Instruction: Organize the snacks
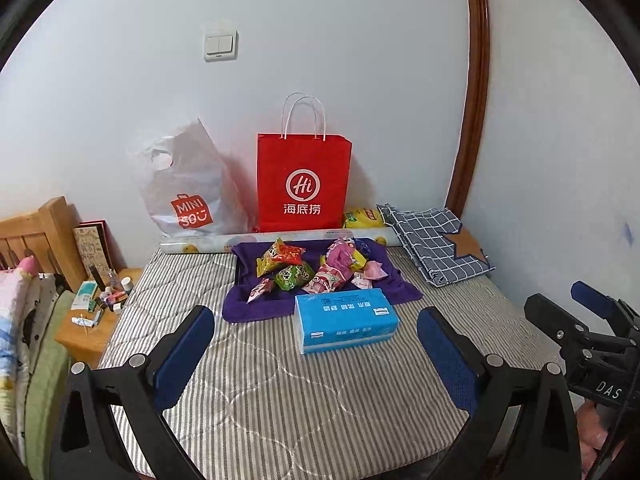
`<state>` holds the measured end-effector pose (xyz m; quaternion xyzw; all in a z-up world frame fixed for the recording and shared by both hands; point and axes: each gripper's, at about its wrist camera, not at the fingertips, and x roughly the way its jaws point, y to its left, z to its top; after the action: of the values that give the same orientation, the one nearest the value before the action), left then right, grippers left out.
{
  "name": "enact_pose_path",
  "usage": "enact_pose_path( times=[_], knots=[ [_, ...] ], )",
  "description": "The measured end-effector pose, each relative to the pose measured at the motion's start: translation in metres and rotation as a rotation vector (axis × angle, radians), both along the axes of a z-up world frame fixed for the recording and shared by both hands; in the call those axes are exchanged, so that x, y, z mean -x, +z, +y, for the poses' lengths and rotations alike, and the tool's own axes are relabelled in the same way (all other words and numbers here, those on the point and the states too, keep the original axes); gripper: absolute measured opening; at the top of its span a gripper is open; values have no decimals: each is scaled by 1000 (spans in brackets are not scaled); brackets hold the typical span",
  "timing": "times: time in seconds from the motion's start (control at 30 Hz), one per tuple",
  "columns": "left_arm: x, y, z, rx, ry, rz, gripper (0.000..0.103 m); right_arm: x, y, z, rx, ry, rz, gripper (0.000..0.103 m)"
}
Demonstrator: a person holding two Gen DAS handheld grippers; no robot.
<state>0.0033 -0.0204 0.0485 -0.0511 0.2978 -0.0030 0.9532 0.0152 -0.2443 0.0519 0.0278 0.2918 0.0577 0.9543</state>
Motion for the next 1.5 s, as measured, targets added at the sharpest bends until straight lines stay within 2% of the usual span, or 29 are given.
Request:
enact_pose_path(
  times=[1.5],
  knots=[
    [1,0,3,7,-10,10,102,3,-2,1,0,-8,3,103]
  ],
)
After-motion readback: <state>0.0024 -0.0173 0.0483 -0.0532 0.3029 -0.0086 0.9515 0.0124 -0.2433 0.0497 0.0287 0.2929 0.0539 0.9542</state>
